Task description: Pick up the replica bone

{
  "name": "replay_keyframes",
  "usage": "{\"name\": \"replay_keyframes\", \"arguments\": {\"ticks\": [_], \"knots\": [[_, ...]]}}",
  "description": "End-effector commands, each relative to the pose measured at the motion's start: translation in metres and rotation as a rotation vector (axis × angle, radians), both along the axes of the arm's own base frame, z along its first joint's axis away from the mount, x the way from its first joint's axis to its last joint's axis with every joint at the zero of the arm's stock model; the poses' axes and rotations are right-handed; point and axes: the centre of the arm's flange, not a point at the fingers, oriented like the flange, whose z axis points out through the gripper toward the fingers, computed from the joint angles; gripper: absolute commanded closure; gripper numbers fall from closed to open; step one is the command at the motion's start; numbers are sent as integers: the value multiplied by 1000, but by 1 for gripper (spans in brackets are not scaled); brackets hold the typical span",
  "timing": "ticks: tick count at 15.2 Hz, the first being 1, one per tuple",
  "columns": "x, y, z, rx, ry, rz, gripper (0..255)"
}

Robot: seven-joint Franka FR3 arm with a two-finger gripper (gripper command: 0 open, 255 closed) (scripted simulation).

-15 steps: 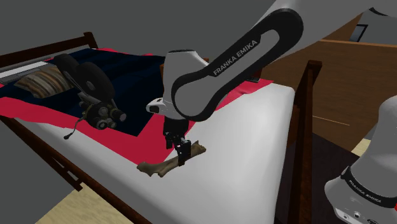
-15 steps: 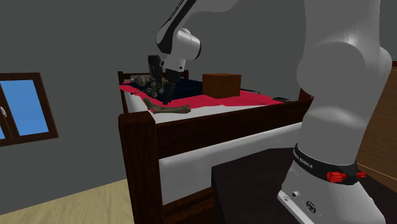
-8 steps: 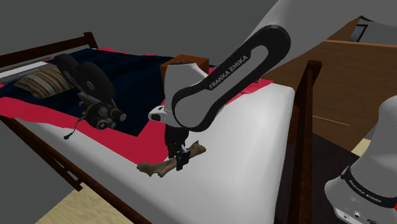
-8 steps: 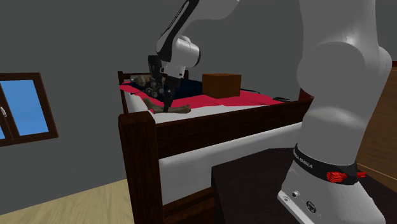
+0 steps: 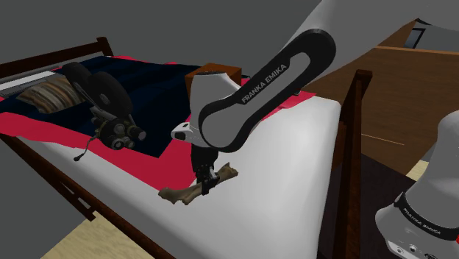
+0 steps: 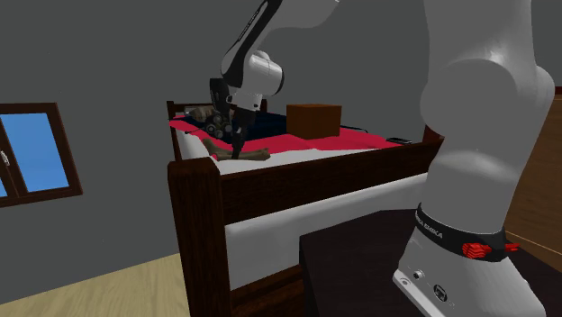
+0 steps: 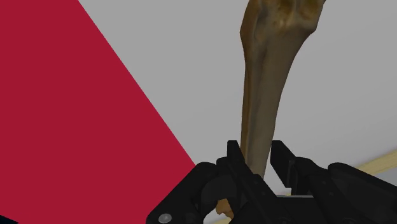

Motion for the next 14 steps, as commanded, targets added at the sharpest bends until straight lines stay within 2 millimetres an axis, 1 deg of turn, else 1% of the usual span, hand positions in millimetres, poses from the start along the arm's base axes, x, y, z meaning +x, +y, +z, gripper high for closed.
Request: {"name": "replay_keyframes", "arguments": {"ticks": [1,14], "knots": [[0,0,0,0,0,-1,255],[0,0,68,0,0,-1,255]]}}
